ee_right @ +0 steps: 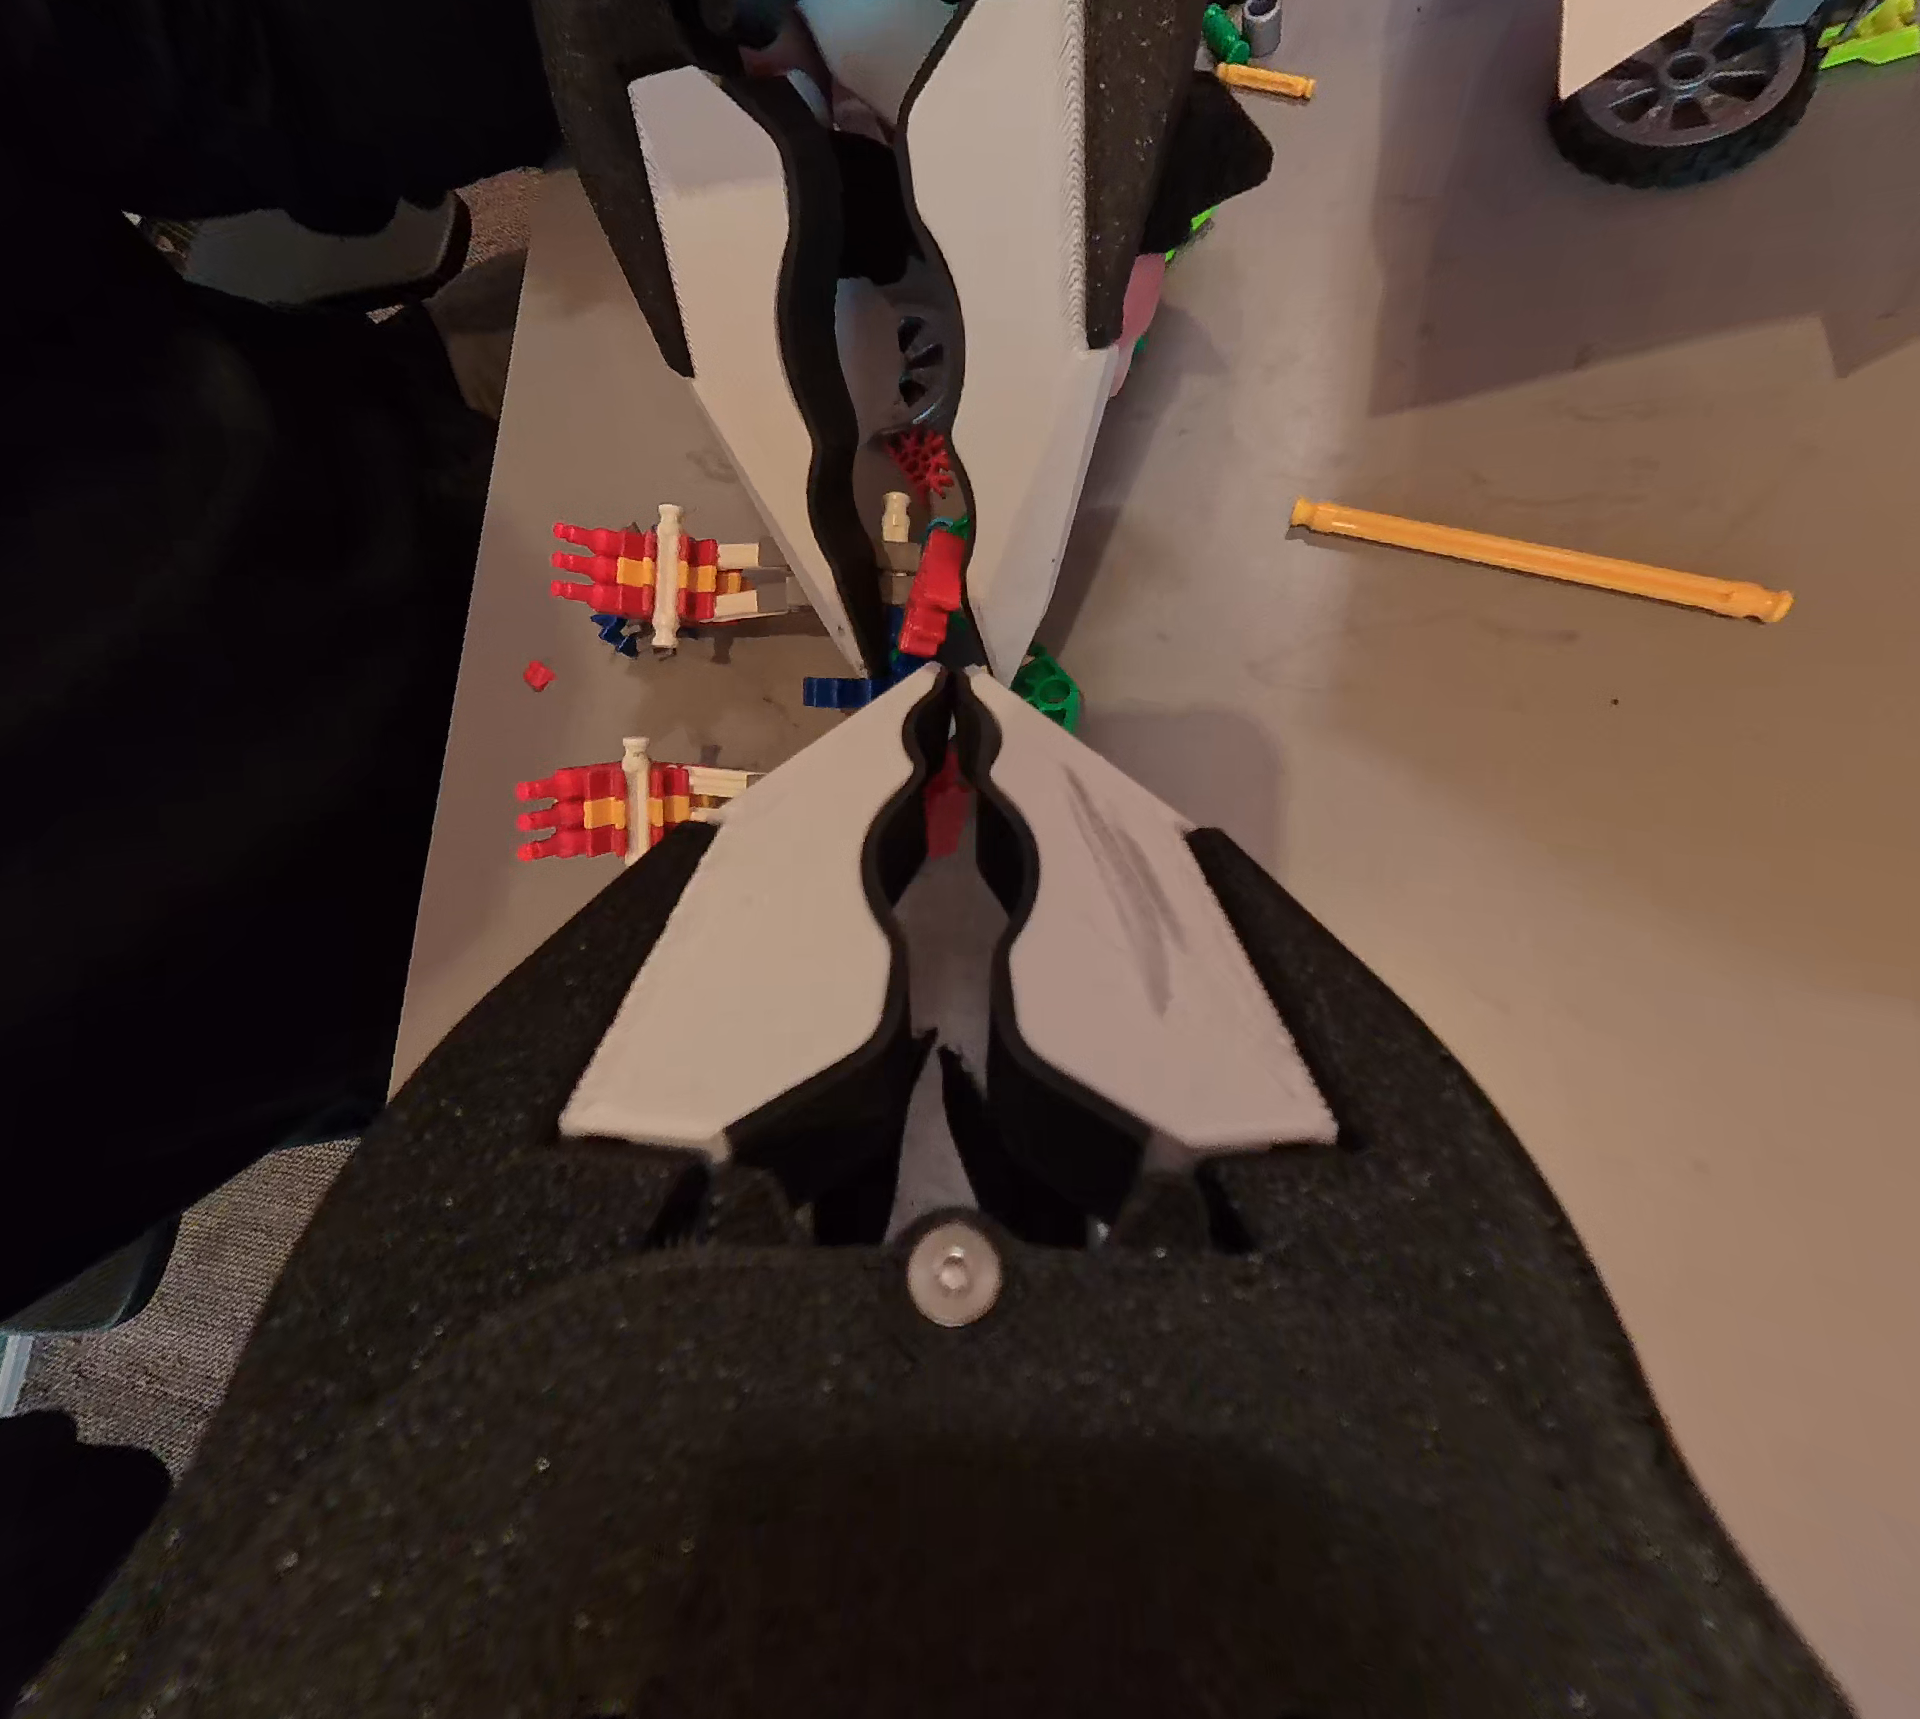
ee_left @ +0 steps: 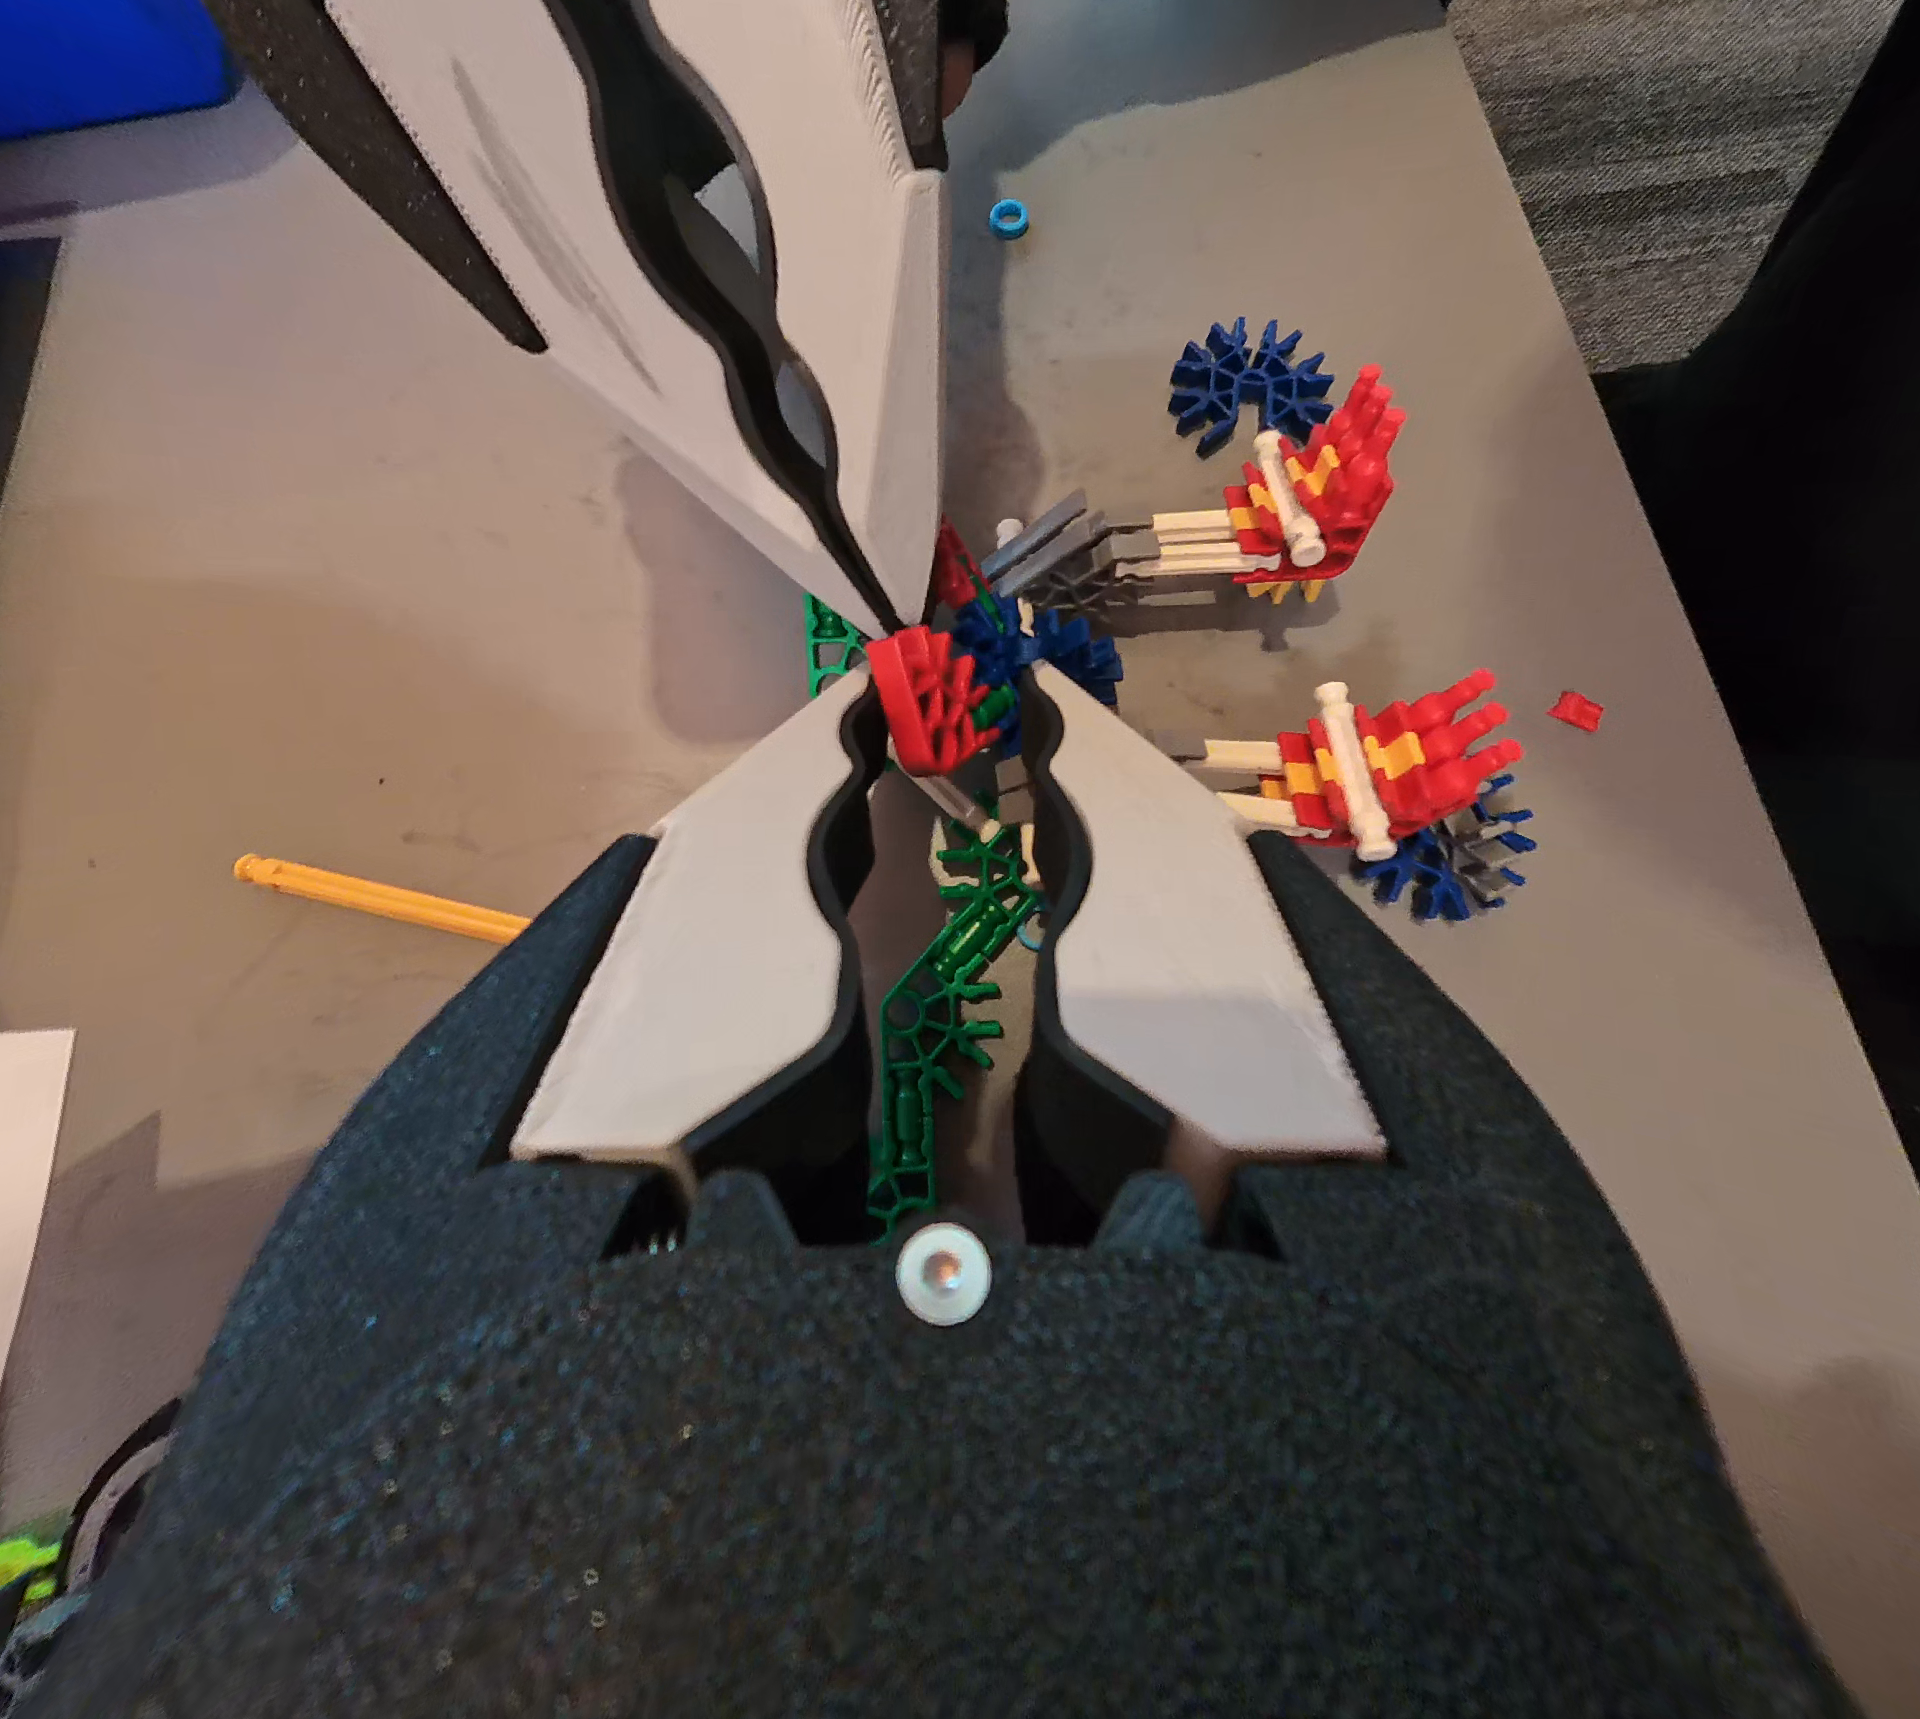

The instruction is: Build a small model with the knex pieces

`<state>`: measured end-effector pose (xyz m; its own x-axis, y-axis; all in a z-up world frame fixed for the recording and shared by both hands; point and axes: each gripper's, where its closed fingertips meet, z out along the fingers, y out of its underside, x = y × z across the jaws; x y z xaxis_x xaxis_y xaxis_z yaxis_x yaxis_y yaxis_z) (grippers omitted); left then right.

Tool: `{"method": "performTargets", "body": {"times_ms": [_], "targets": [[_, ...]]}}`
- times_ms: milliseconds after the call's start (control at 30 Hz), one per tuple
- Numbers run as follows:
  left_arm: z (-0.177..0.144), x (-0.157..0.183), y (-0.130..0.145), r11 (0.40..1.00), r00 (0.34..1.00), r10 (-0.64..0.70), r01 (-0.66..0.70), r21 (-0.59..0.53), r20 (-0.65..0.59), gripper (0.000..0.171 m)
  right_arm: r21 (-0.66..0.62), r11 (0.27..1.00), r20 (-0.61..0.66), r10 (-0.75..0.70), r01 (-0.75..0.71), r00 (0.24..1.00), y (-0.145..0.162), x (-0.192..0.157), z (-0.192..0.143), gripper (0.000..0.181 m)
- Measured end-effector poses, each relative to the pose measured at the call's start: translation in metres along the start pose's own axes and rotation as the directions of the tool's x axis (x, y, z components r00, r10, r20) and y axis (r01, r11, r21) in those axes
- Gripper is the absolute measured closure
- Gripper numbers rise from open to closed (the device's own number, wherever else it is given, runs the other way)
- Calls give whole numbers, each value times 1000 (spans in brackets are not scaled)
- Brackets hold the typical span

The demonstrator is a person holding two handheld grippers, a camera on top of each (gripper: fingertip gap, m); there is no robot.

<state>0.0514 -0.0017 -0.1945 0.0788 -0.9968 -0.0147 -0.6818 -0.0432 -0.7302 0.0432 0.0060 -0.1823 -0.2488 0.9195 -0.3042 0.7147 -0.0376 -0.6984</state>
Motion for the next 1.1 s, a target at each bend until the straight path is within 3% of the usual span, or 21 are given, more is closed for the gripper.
{"method": "performTargets", "body": {"times_ms": [567, 833, 1100], "targets": [[2, 3, -2, 998, 999, -29, 31, 48, -38, 150, 8, 1000, -10, 6, -6, 1000, 2, 2, -2, 181], [3, 4, -2, 997, 998, -42, 45, 60, -49, 151, -6, 993, -56, -120, 120, 991, 5, -5, -8, 174], [3, 6, -2, 997, 997, -44, 48, 68, -60, 153, 21, 988, -98, -151, 154, 984, 5, -8, -16, 169]]}}
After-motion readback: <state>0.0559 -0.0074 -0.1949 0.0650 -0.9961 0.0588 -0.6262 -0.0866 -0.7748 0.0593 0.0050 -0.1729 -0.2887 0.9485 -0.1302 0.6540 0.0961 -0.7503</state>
